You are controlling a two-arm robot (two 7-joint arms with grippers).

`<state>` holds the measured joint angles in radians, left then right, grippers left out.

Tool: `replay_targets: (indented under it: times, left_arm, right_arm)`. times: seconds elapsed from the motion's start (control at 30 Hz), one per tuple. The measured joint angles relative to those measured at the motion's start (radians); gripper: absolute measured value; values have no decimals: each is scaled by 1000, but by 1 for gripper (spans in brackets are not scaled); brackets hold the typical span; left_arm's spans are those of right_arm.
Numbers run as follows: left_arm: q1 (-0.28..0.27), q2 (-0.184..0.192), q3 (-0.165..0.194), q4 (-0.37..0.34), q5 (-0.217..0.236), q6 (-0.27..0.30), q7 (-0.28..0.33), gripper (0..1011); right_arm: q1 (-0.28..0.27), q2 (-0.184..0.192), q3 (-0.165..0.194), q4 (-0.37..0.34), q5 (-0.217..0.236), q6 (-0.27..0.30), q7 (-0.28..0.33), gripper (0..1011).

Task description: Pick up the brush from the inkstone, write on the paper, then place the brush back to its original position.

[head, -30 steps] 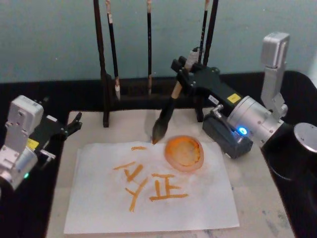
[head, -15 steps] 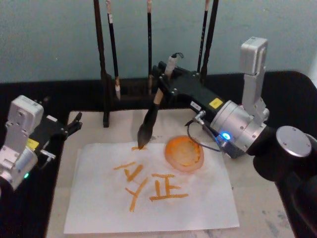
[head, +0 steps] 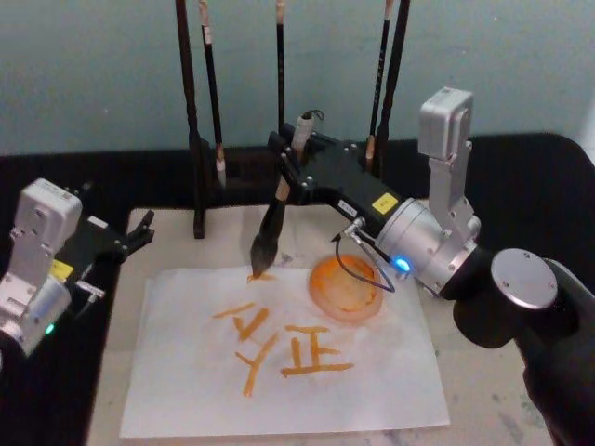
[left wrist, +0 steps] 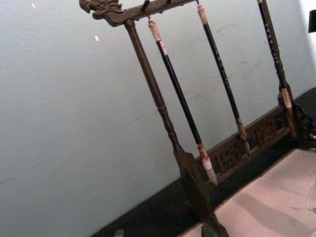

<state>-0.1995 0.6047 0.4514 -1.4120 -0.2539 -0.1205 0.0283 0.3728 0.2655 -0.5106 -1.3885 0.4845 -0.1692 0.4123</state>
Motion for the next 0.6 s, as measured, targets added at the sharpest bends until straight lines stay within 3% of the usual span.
replay_targets:
  times: [0.6]
  left_arm:
    - [0, 0, 0, 0, 0, 0, 0, 1010]
  right_arm:
    - [-13, -28, 17, 26, -99, -61, -6, 169]
